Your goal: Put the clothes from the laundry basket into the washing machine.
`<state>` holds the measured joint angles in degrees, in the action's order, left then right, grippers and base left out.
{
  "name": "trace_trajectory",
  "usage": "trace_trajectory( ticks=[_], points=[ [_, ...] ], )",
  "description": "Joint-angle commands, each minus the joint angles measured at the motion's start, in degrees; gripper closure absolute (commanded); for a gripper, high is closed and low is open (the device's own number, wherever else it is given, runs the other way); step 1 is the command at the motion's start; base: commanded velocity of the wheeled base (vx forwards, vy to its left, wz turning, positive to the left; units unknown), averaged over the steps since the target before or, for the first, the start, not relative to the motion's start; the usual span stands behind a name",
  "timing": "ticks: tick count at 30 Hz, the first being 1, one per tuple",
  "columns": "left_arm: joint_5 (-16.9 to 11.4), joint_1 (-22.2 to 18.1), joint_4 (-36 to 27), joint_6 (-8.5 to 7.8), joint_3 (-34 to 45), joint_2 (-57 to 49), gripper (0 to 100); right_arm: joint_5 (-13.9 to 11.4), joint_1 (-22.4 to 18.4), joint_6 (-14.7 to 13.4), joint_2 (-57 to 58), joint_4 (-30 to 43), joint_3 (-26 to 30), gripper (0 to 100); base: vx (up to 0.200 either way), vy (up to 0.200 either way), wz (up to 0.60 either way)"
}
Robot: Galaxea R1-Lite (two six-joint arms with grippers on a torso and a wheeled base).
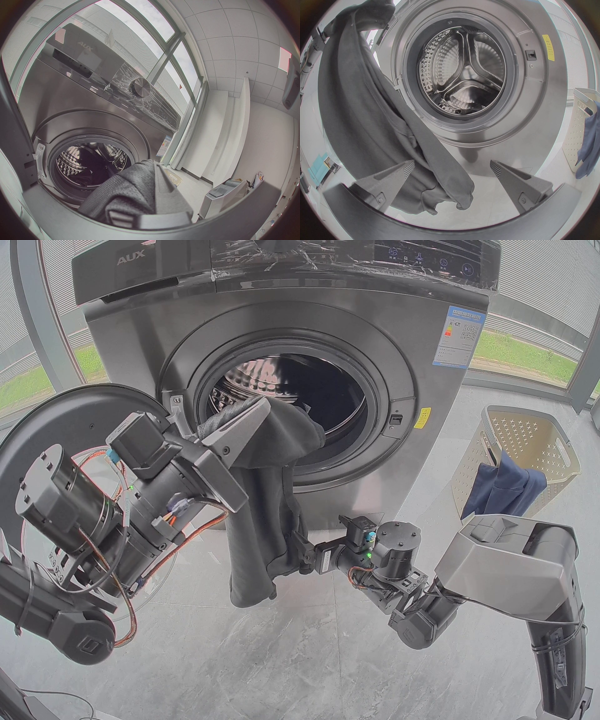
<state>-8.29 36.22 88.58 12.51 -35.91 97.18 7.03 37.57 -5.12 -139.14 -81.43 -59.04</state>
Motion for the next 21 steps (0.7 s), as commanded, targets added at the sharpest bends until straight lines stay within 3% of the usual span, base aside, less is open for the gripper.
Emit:
trace_trajectory(
  ticks=[1, 12, 13, 17, 21],
  points=[
    [-0.06, 0.08, 0.02, 0.06, 0.05, -0.50, 100, 0.00, -0.13, 0.02, -2.71, 0.05, -2.57, 0, 0.000, 0.000, 0.00],
    [-0.06, -0.01, 0.02, 0.06, 0.14, -0.50, 100, -0.18, -0.04, 0.20, -6.93, 0.75, -10.22, 0, 0.000, 0.000, 0.00],
    [-0.06, -0.01, 0.02, 0.06, 0.23, -0.50, 100, -0.27, -0.13, 0.20, -7.11, 0.49, -11.19, 100, 0.000, 0.000, 0.00],
    [-0.06, -0.01, 0.02, 0.06, 0.32, -0.42, 100, -0.18, -0.22, 0.11, -7.02, 0.22, -12.15, 100, 0.000, 0.000, 0.00],
    [0.03, -0.36, 0.02, 0.06, 0.32, -0.24, 100, -0.27, -1.01, 0.11, -5.35, -0.48, -9.08, 100, 0.000, 0.000, 0.00]
  ],
)
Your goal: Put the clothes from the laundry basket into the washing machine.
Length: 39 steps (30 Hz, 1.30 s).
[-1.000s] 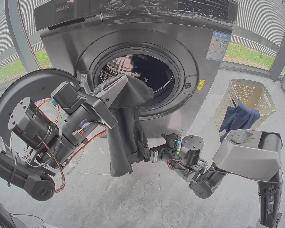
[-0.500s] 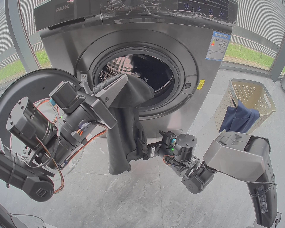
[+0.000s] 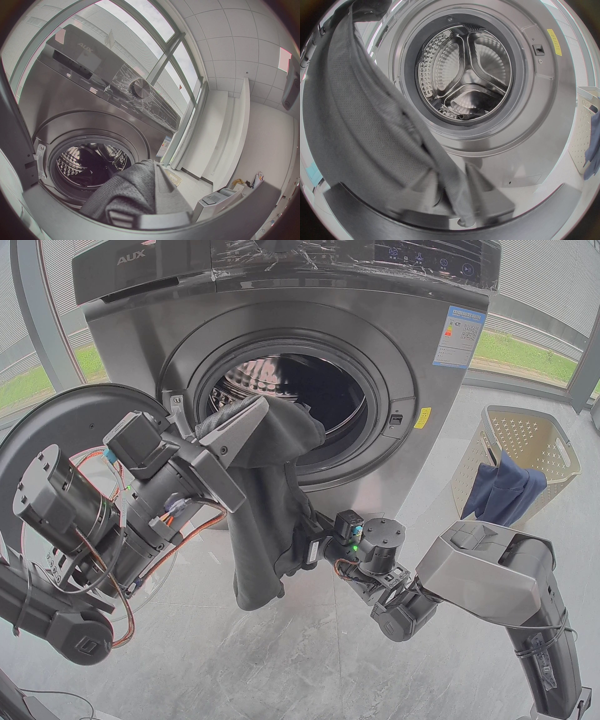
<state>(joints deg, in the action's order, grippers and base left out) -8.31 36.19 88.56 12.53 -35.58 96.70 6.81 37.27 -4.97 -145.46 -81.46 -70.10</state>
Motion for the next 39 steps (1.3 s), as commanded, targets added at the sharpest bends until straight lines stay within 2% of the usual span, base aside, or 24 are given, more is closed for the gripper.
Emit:
trace_trajectory(
  ticks=[1, 7, 10, 13, 19, 28, 39],
  points=[
    [0.05, -0.33, 0.03, 0.04, -0.01, 0.25, 100, -0.05, -0.70, -0.04, 0.97, -0.46, 1.98, 100, 0.000, 0.000, 0.00],
    [0.05, -3.15, 0.03, 0.39, -0.01, 0.69, 100, -1.28, -3.34, -0.04, 12.30, -3.18, 17.19, 100, 0.000, 0.000, 0.00],
    [-0.04, -4.90, -0.06, 0.65, -0.01, 0.77, 100, -1.98, -5.98, 0.05, 19.16, -4.24, 25.18, 100, 0.000, 0.000, 0.00],
    [-0.04, -5.34, 0.03, 0.65, 0.08, 0.77, 100, -3.12, -8.44, 0.32, 24.26, -4.32, 29.67, 100, 0.000, 0.000, 0.00],
    [-0.04, -5.43, 0.03, 0.56, 0.69, 0.77, 100, -3.12, -11.08, -0.12, 31.99, -4.85, 34.50, 100, 0.000, 0.000, 0.00],
    [0.05, -5.52, 0.03, 0.39, 2.54, 0.51, 100, -2.60, -12.48, -0.91, 39.73, -4.94, 41.53, 100, 0.000, 0.000, 0.00],
    [0.05, -5.78, 0.03, 0.30, 2.45, -0.02, 100, -2.86, -11.60, -1.44, 36.21, -6.35, 43.38, 100, 0.000, 0.000, 0.00]
  ],
)
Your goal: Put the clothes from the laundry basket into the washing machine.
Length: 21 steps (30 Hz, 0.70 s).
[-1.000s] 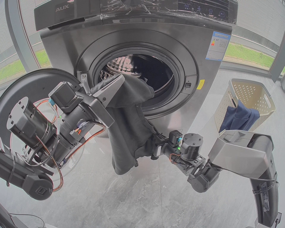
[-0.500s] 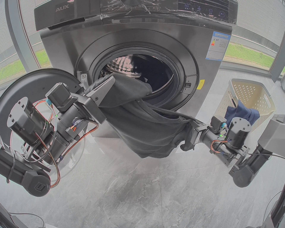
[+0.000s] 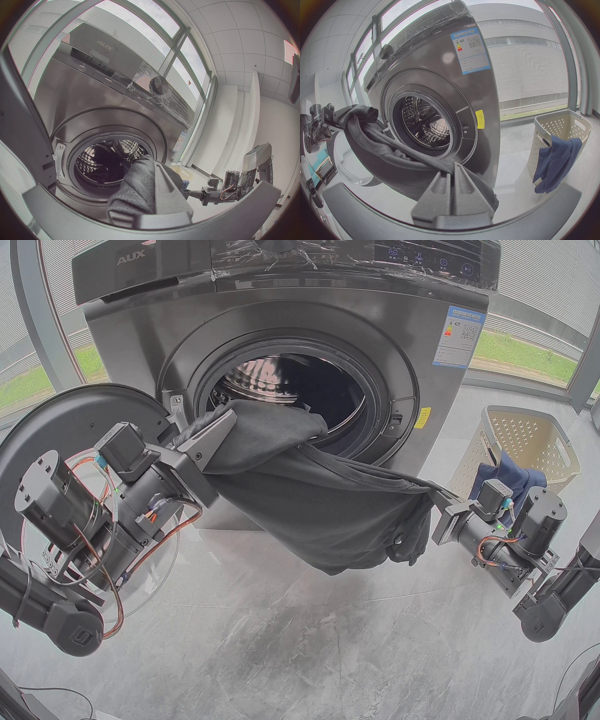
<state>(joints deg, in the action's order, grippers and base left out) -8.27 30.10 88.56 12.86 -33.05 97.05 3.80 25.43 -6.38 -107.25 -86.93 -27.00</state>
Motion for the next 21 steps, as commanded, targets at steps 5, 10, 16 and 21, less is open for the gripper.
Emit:
trace_trajectory(
  ticks=[5, 10, 16, 21],
  points=[
    [-0.08, 0.58, 0.03, -0.20, -0.88, -0.37, 100, -0.02, -0.29, -0.04, -4.72, -1.31, -0.42, 100, 0.000, 0.000, 0.00],
    [-0.08, 0.84, 0.03, -0.03, -1.40, -0.37, 100, -0.29, -1.26, 0.22, -8.06, -1.40, -0.95, 0, 0.000, 0.000, 0.00],
    [-0.08, 1.81, 0.03, -0.12, -2.28, -0.37, 100, -0.20, -2.40, 0.84, -10.78, -1.31, -3.14, 0, 0.000, 0.000, 0.00],
    [-0.08, 2.42, 0.03, -0.29, -2.46, -0.46, 100, -0.11, -3.02, 0.84, -12.28, -1.22, -3.41, 0, 0.000, 0.000, 0.00]
  ],
)
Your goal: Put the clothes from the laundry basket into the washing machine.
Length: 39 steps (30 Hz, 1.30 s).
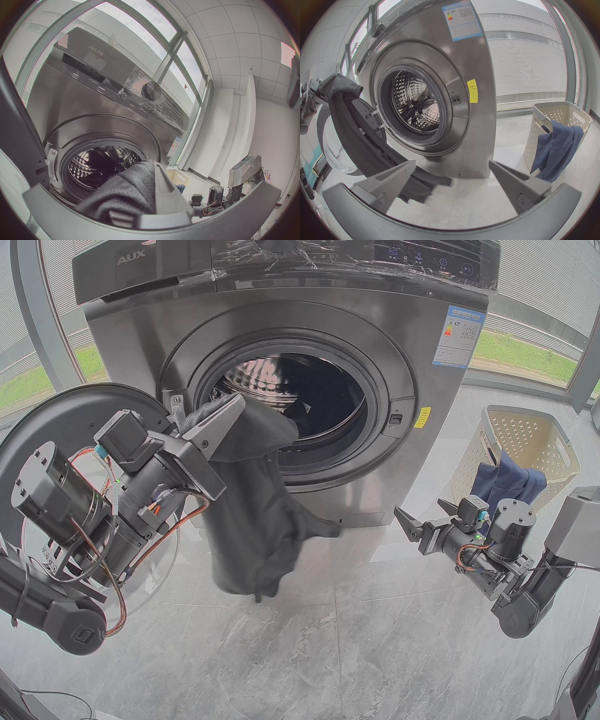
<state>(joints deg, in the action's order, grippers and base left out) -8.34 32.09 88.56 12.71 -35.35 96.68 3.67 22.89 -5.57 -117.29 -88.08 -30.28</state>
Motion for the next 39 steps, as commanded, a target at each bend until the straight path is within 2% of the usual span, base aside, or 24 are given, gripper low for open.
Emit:
trace_trajectory(
  ticks=[1, 8, 18, 29, 35, 39],
  points=[
    [-0.01, 0.52, 0.03, -0.06, -0.24, -0.09, 100, -0.07, -0.48, 0.03, -2.51, -0.17, -0.04, 0, 0.000, 0.000, 0.00],
    [-0.01, 0.43, 0.03, -0.15, -1.03, -0.18, 100, -0.07, 1.63, 0.03, -3.39, -0.17, 0.40, 0, 0.000, 0.000, 0.00],
    [-0.01, -0.18, 0.03, 0.38, -2.09, -1.23, 100, 0.02, 9.45, 0.03, -6.02, -0.17, -0.22, 0, 0.000, 0.000, 0.00],
    [-0.01, -0.18, 0.03, 0.38, -3.76, -1.67, 100, 0.02, 12.00, -0.14, -11.12, -0.25, -1.97, 0, 0.000, 0.000, 0.00],
    [0.08, -0.09, -0.06, 0.38, -4.64, -1.67, 100, 0.02, 14.20, -0.41, -13.23, -0.25, -4.00, 0, 0.000, 0.000, 0.00],
    [0.25, 0.08, -0.06, 0.38, -7.71, -1.59, 100, 0.02, 16.39, -0.58, -15.78, -0.25, -7.78, 0, 0.000, 0.000, 0.00]
  ],
)
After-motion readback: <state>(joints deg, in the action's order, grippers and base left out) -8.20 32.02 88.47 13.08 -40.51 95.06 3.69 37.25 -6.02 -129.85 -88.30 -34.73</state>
